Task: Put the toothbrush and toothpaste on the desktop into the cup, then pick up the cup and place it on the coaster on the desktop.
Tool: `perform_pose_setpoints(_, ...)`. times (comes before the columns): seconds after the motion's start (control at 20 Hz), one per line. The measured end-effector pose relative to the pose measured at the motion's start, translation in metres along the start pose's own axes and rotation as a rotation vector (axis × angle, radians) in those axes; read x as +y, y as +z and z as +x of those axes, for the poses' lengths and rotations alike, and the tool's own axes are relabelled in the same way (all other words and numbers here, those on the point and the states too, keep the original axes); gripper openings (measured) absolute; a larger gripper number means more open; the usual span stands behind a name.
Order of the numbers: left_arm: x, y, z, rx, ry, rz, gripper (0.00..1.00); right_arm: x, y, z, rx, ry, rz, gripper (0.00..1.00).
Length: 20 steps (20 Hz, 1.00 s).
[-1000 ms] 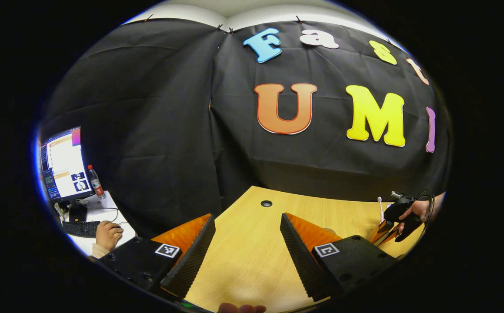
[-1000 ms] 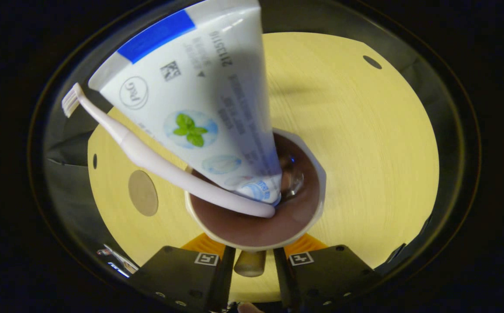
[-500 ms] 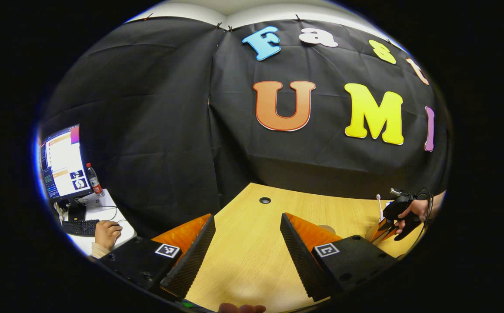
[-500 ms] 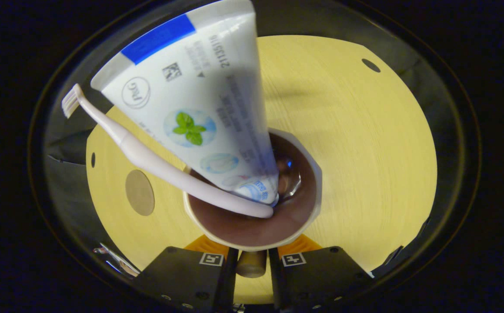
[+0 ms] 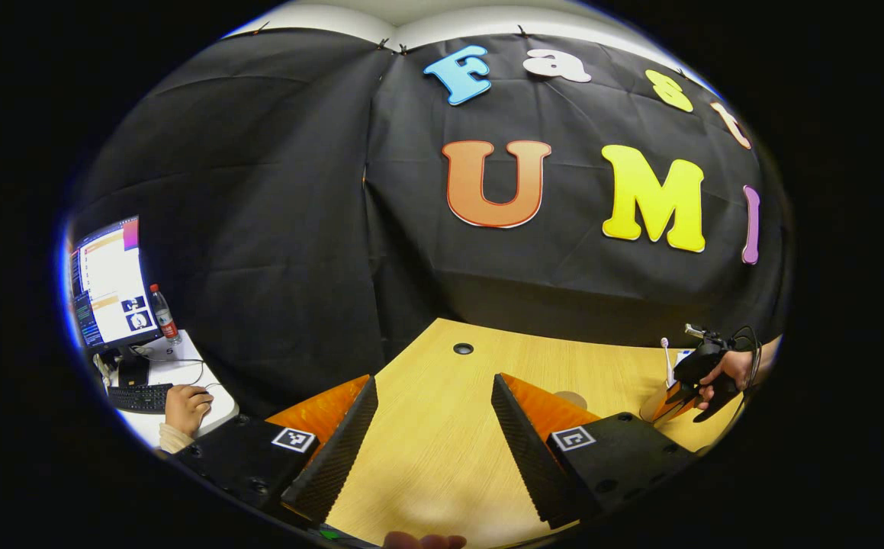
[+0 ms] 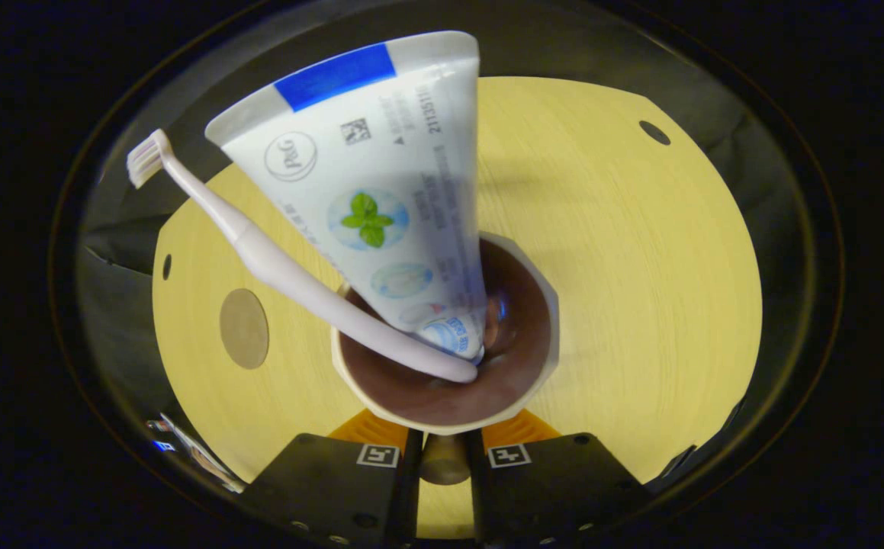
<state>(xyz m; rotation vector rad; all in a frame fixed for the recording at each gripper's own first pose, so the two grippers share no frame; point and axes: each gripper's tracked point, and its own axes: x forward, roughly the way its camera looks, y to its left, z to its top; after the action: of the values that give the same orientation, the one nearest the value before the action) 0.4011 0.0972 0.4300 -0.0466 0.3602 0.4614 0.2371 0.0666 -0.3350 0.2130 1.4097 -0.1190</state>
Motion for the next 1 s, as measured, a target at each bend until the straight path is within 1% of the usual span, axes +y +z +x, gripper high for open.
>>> perform_pose_setpoints(0.3,0.0,-0.001,0.0,-0.001,-0.004,-0.006,0.96,-0.001,-0.007,0.0,-0.03,-0.011,-0.027,0.27)
perform_pose_setpoints(0.5,-0.001,0.001,0.001,-0.015,0.002,-0.001,0.96,-0.002,-0.009,-0.008,-0.064,-0.026,-0.076,0.26)
perform_pose_setpoints(0.6,-0.001,0.002,0.001,-0.016,0.004,-0.006,0.96,0.001,-0.006,-0.013,-0.094,-0.031,-0.108,0.26)
perform_pose_setpoints(0.9,0.0,0.002,0.002,-0.023,0.02,-0.002,0.96,0.011,-0.006,-0.013,-0.132,-0.019,-0.134,0.25)
perform_pose_setpoints(1.0,0.001,0.002,0.003,-0.026,0.027,-0.004,0.96,0.014,-0.008,-0.015,-0.163,-0.032,-0.168,0.25)
